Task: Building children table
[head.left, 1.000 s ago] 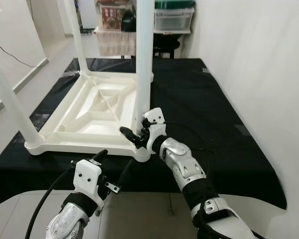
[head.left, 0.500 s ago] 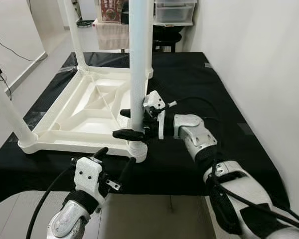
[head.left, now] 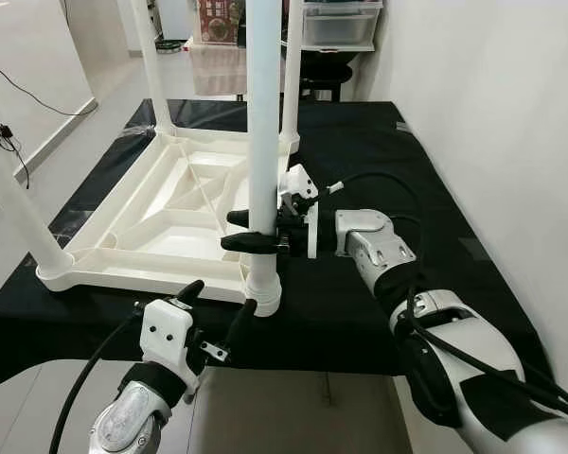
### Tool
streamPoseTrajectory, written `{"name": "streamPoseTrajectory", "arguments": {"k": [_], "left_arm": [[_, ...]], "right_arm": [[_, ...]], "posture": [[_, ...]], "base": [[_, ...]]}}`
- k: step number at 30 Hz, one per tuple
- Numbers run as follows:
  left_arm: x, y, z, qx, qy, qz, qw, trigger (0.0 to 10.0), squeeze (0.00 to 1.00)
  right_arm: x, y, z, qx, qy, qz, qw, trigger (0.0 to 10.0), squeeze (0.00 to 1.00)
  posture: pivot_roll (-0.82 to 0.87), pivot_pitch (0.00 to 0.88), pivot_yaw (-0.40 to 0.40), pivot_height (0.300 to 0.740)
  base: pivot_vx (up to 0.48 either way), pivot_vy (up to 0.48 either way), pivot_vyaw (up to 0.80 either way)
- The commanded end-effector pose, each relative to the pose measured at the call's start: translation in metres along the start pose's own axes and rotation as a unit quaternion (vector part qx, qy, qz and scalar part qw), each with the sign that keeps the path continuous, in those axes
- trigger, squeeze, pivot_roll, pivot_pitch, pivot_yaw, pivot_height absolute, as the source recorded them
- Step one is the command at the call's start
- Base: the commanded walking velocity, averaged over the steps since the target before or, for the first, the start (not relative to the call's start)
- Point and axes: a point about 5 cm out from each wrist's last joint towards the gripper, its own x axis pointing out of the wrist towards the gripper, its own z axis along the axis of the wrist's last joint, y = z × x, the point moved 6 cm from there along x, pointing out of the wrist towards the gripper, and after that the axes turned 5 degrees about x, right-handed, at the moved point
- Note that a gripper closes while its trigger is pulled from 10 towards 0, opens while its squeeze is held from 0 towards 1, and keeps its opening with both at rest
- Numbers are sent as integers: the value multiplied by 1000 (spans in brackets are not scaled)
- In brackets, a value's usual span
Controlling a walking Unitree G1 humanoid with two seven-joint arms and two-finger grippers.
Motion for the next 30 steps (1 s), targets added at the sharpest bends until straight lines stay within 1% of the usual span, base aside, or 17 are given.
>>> {"name": "streamPoseTrajectory", "arguments": {"k": [1, 3, 5, 7, 9, 16, 17, 18, 19, 20, 21, 23, 24, 26, 27, 28, 30], "left_arm": [[-2, 0, -3, -1, 6, 3, 1000, 10000, 0], [-4, 1, -2, 0, 5, 4, 1000, 10000, 0], [-5, 2, 0, 0, 4, 5, 1000, 10000, 0], [-5, 3, 0, -4, 4, 4, 1000, 10000, 0], [-5, 3, -1, -2, 5, 4, 1000, 10000, 0], [-3, 3, -2, -7, 4, 3, 1000, 10000, 0], [-3, 3, -2, -5, 3, 6, 1000, 10000, 0], [-3, 3, -2, -5, 3, 6, 1000, 10000, 0], [-3, 4, -1, -3, 3, 9, 1000, 10000, 0], [-3, 4, -1, -3, 2, 11, 1000, 10000, 0], [-2, 5, -1, -2, 3, 12, 1000, 10000, 0], [-2, 5, -2, -2, 3, 12, 1000, 10000, 0], [-2, 5, -2, -2, 3, 11, 1000, 10000, 0], [-1, 5, -2, -3, 3, 10, 1000, 10000, 0], [-1, 5, -3, -4, 4, 9, 1000, 10000, 0], [-1, 4, -3, -4, 4, 8, 1000, 10000, 0], [-1, 4, -4, -5, 4, 8, 1000, 10000, 0]], "right_arm": [[-6, -14, -10, 10, 0, -71, 997, 0, 0], [-3, -29, -34, 23, 14, -199, 980, 0, 0], [-16, -39, -62, 80, 2, -387, 919, 0, 0], [-4, -11, -71, 85, -11, -378, 922, 0, 0], [17, 9, -70, 78, -19, -320, 944, 0, 0], [31, 11, -67, 62, -13, -288, 955, 0, 0], [34, 13, -67, 58, -1, -296, 953, 9647, 0], [34, 13, -67, 58, -1, -296, 953, 9647, 0], [37, 17, -63, 57, -4, -282, 958, 10000, 412], [39, 21, -60, 56, -5, -273, 960, 10000, 412], [42, 25, -53, 60, -16, -249, 967, 10000, 1000], [44, 27, -49, 62, -23, -231, 971, 10000, 1000], [44, 25, -33, 50, -44, -174, 982, 10000, 1000], [44, 26, -26, 49, -50, -142, 987, 10000, 1000], [42, 26, -20, 40, -54, -111, 992, 10000, 910], [38, 28, -18, 15, -39, -62, 997, 10000, 0], [36, 30, -21, -4, -21, -37, 999, 10000, 0]], "posture": [[62, 77, -62, 740], [58, 84, -70, 740], [45, 94, -66, 740], [47, 104, -54, 740], [39, 85, -46, 740], [39, 84, -55, 740], [44, 82, -58, 740], [44, 82, -58, 740], [46, 78, -58, 740], [49, 77, -57, 740], [51, 77, -58, 740], [51, 77, -58, 740], [53, 70, -60, 740], [53, 70, -60, 740], [52, 64, -60, 740], [57, 62, -64, 740], [61, 61, -66, 740]], "base": [[0, 0, 0], [0, 0, 0], [0, 0, 0], [0, 0, 0], [0, 0, 0], [0, 0, 0], [0, 0, 0], [0, 0, 0], [0, 0, 0], [0, 0, 0], [0, 0, 0], [0, 0, 0], [0, 0, 0], [0, 0, 0], [0, 0, 0], [0, 0, 0], [0, 0, 0]]}}
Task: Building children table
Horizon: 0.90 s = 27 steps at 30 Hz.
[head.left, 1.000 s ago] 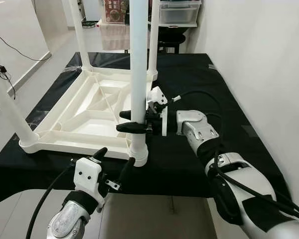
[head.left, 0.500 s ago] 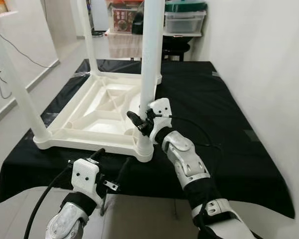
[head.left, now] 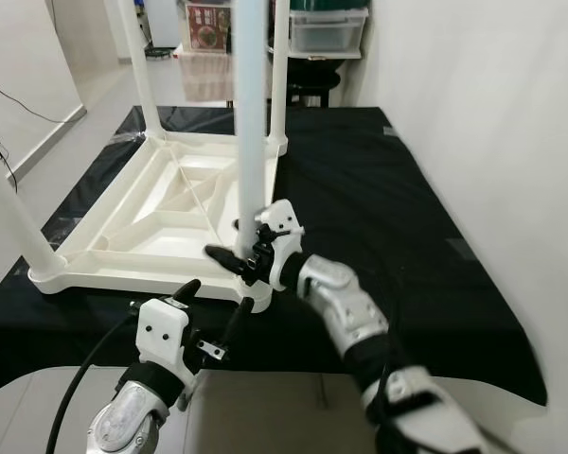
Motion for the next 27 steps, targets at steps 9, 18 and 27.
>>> {"name": "streamPoseTrajectory", "arguments": {"k": [9, 18, 27], "left_arm": [[-2, -1, -6, 0, 10, 3, 1000, 10000, 0], [-4, -2, -8, -3, 13, 0, 1000, 10000, 0], [-4, -3, -8, -5, 14, -3, 1000, 10000, 0]], "right_arm": [[-13, 15, -8, -3, 57, 146, 988, 10000, 0], [-22, 0, 1, 24, 45, 142, 988, 0, 0], [-43, -31, -18, 16, 58, 15, 998, 0, 0]], "posture": [[85, 60, -62, 740], [77, 56, -54, 740], [54, 58, -62, 740]], "base": [[0, 0, 0], [0, 0, 0], [0, 0, 0]]}}
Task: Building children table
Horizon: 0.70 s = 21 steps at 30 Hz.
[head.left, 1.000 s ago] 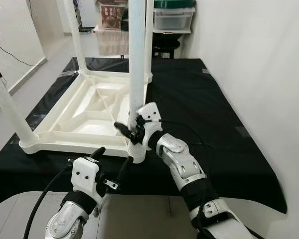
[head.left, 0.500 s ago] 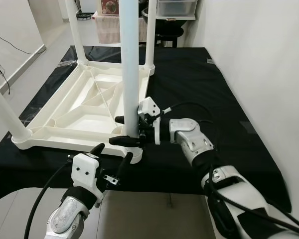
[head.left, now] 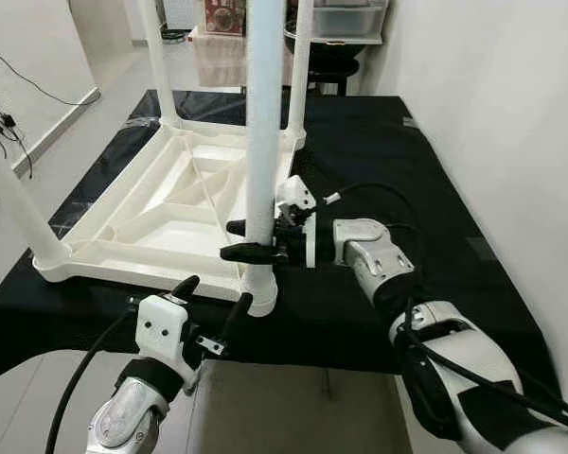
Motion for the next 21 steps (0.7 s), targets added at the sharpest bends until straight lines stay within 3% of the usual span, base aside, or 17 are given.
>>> {"name": "streamPoseTrajectory", "arguments": {"k": [1, 2, 3, 4, 5, 6, 7, 9, 16, 17, 18, 19, 20, 21], "left_arm": [[-2, -2, -5, -2, 9, -3, 1000, 10000, 0], [-2, -2, -5, -3, 8, -3, 1000, 10000, 0], [-3, -1, -4, -3, 7, -3, 1000, 10000, 0], [-3, -1, -4, -3, 7, -3, 1000, 10000, 0], [-2, -1, -3, -4, 6, -3, 1000, 10000, 0], [-2, -1, -3, -4, 6, -3, 1000, 10000, 0], [-2, 0, -3, -2, 6, -3, 1000, 10000, 0], [-2, 1, -3, 0, 7, -2, 1000, 10000, 0], [1, -1, -3, -4, 5, -7, 1000, 10000, 0], [1, 0, -3, -3, 4, -5, 1000, 10000, 0], [1, 1, -3, -1, 3, -1, 1000, 10000, 0], [2, 1, -2, 0, 3, 2, 1000, 10000, 0], [2, 1, -2, 1, 2, 3, 1000, 10000, 0], [2, 1, -2, 2, 2, 4, 1000, 10000, 0]], "right_arm": [[-9, -13, -19, 16, 28, -63, 997, 0, 0], [-7, -30, -28, 27, 15, -191, 981, 0, 0], [-14, -39, -41, 59, 8, -303, 951, 0, 0], [-14, -39, -41, 59, 8, -303, 951, 0, 0], [-14, -27, -53, 79, 8, -342, 936, 0, 0], [-14, -27, -53, 79, 8, -342, 936, 0, 0], [-8, -12, -58, 73, 3, -349, 934, 0, 0], [7, 1, -60, 80, -5, -318, 945, 0, 0], [14, -6, -51, 60, -1, -302, 951, 0, 0], [15, -4, -50, 54, 7, -309, 949, 4157, 0], [19, -2, -46, 50, 5, -299, 953, 10000, 20], [20, 1, -42, 48, 5, -295, 954, 10000, 20], [23, 4, -34, 51, -6, -273, 961, 10000, 1000], [25, 5, -28, 54, -15, -256, 965, 10000, 1000]], "posture": [[54, 58, -62, 740], [39, 63, -66, 740], [39, 74, -63, 740], [39, 74, -63, 740], [41, 76, -61, 740], [41, 76, -61, 740], [41, 70, -55, 740], [31, 62, -43, 740], [33, 65, -61, 740], [36, 63, -62, 740], [37, 62, -62, 740], [37, 62, -62, 740], [41, 61, -64, 740], [46, 61, -66, 740]], "base": [[0, 0, 0], [0, 0, 0], [0, 0, 0], [0, 0, 0], [0, 0, 0], [0, 0, 0], [0, 0, 0], [0, 0, 0], [0, 0, 0], [0, 0, 0], [0, 0, 0], [0, 0, 0], [0, 0, 0], [0, 0, 0]]}}
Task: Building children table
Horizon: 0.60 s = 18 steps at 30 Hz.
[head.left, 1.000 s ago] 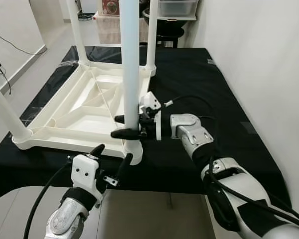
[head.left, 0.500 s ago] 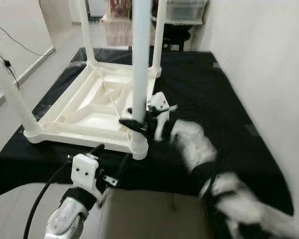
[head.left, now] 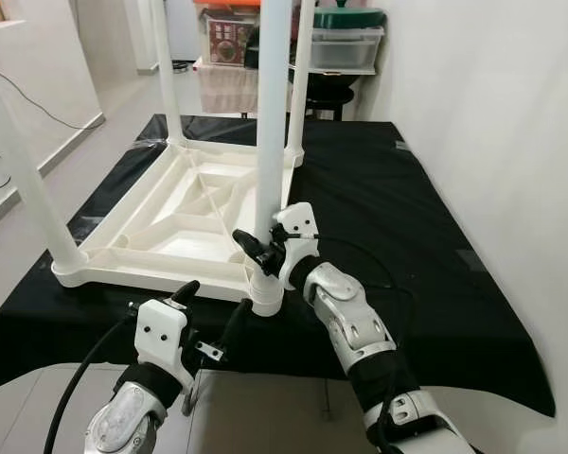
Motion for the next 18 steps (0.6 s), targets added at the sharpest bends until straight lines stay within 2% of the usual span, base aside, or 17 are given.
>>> {"name": "streamPoseTrajectory", "arguments": {"k": [1, 4, 5, 6, 7, 9, 11, 13, 18], "left_arm": [[1, 0, -4, 0, 6, 4, 1000, 10000, 0], [2, 1, -5, -1, 6, 3, 1000, 10000, 0], [2, 1, -5, -1, 6, 3, 1000, 10000, 0], [2, 0, -5, -2, 6, 2, 1000, 10000, 0], [2, 0, -6, -3, 7, 0, 1000, 10000, 0], [3, -1, -6, -4, 7, -1, 1000, 10000, 0], [3, -1, -6, -4, 7, -1, 1000, 10000, 0], [3, -1, -6, -3, 8, 0, 1000, 10000, 0], [3, -2, -7, -1, 8, 1, 1000, 10000, 0]], "right_arm": [[4, 10, 5, 23, -3, 53, 998, 10000, 1000], [6, 15, 23, 33, -22, 134, 990, 10000, 1000], [6, 15, 23, 33, -22, 134, 990, 10000, 1000], [6, 13, 27, 23, -23, 158, 987, 10000, 671], [5, 11, 32, 6, -21, 188, 982, 10000, 0], [4, 6, 38, -10, -14, 222, 975, 10000, 0], [4, 4, 39, -13, -8, 230, 973, 10000, 0], [2, 3, 35, -26, 24, 255, 966, 10000, 0], [-5, 6, 30, -15, 43, 294, 955, 10000, 0]], "posture": [[44, 55, -64, 740], [40, 52, -61, 740], [40, 52, -61, 740], [37, 50, -59, 740], [44, 45, -59, 740], [48, 44, -61, 740], [50, 43, -62, 740], [61, 42, -66, 740], [68, 42, -69, 740]], "base": [[0, 0, 0], [0, 0, 0], [0, 0, 0], [0, 0, 0], [0, 0, 0], [0, 0, 0], [0, 0, 0], [0, 0, 0], [0, 0, 0]]}}
